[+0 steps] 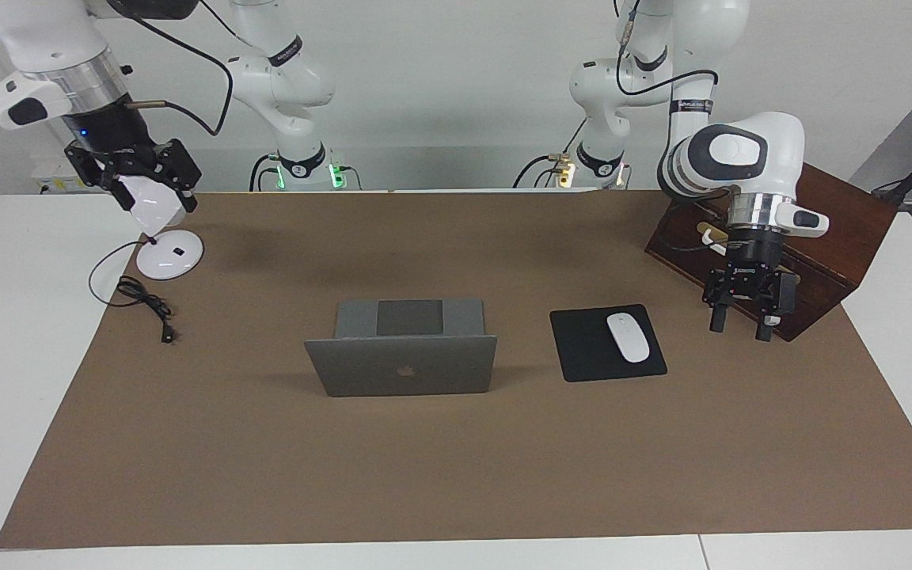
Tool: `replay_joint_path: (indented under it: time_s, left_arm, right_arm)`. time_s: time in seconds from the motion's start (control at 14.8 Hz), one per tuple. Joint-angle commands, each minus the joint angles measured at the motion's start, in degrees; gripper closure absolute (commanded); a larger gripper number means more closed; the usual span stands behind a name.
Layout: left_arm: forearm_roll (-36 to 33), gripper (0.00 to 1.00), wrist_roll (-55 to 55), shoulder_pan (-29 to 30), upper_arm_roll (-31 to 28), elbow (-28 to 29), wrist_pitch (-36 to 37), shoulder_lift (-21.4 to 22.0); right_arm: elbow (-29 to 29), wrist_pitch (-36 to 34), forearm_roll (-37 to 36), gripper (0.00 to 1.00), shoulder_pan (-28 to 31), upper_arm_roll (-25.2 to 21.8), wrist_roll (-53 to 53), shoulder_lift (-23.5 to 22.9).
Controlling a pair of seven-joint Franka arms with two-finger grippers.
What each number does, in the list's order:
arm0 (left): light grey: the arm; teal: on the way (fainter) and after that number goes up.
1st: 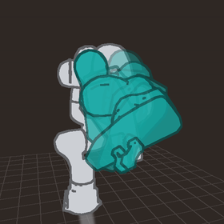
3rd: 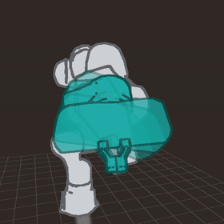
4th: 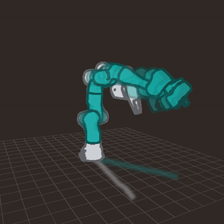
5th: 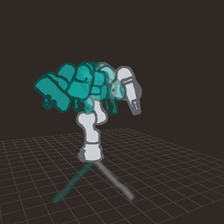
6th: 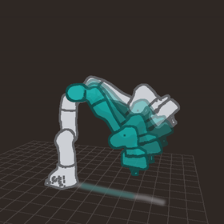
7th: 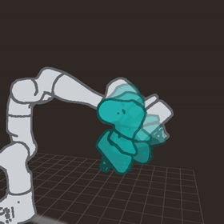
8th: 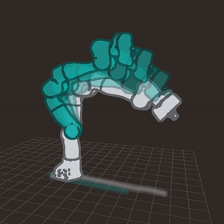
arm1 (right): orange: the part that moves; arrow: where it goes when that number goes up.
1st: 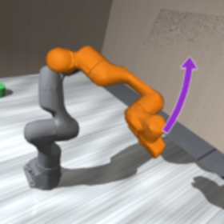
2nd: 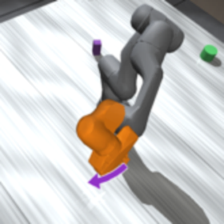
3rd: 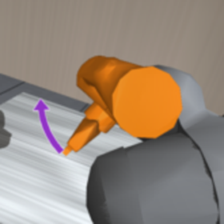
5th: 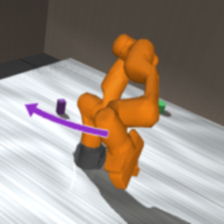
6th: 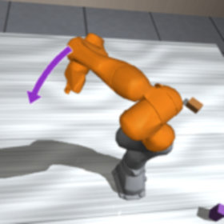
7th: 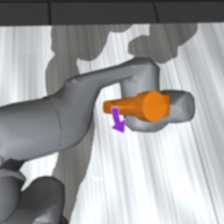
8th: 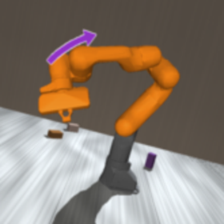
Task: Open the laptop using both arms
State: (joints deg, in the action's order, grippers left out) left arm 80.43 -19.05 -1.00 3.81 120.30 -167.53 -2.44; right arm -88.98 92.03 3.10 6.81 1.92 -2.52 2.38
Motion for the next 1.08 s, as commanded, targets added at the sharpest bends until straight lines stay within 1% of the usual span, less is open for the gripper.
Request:
replay_joint_path:
  time_s: [0.0,0.14,0.27,0.41,0.54,0.61,0.68,0.74,0.81,0.95,1.01]
  left_arm:
    - [-8.5,0.0,0.4,3.6,0.4,-1.2,5.9,-0.7]
    - [-17.6,0.0,0.4,5.6,0.1,-1.1,10.6,-0.4]
    - [-26.8,0.0,0.4,8.1,0.0,-2.1,17.6,-0.2]
    - [-34.7,0.0,0.5,11.6,0.0,-3.6,27.2,0.3]
    - [-43.8,0.0,0.4,14.4,0.0,-4.9,36.4,2.3]
    - [-47.0,0.0,-0.1,14.5,0.1,-4.6,38.4,3.9]
    - [-48.8,0.0,-0.3,14.6,0.1,-4.1,39.5,5.4]
    - [-49.8,0.0,-0.3,15.0,0.1,-3.9,42.5,6.8]
    - [-52.8,0.0,-0.3,15.9,0.0,-4.3,46.0,7.6]
    - [-62.4,0.0,-0.1,15.8,0.1,-4.5,50.6,9.8]
    - [-64.9,0.0,-0.1,15.2,0.2,-4.5,53.5,10.5]
  right_arm:
    - [1.0,-1.3,-1.1,0.0,1.1,1.1,-0.9,-0.2]
    - [1.0,-1.3,-1.2,0.0,1.2,1.2,-0.9,-0.1]
    - [1.0,-1.3,-1.2,0.0,1.5,1.3,-0.9,-0.2]
    - [1.0,-1.3,-1.2,0.0,1.5,1.3,-0.9,-0.1]
    - [1.0,-1.3,-1.1,0.0,1.7,1.4,-0.8,-0.1]
    - [1.0,-1.3,-1.1,0.0,1.7,1.4,-0.8,-0.1]
    - [1.0,-1.3,-1.0,0.0,1.7,1.4,-0.8,-0.2]
    - [1.1,-1.3,-0.6,0.0,2.0,1.5,-0.9,-0.1]
    - [1.1,-1.2,-0.4,0.0,2.2,1.5,-0.9,-0.1]
    - [1.1,-1.2,0.0,0.0,2.2,1.4,-1.0,-0.1]
    - [1.2,-1.3,0.1,0.0,2.2,1.5,-1.0,-0.1]
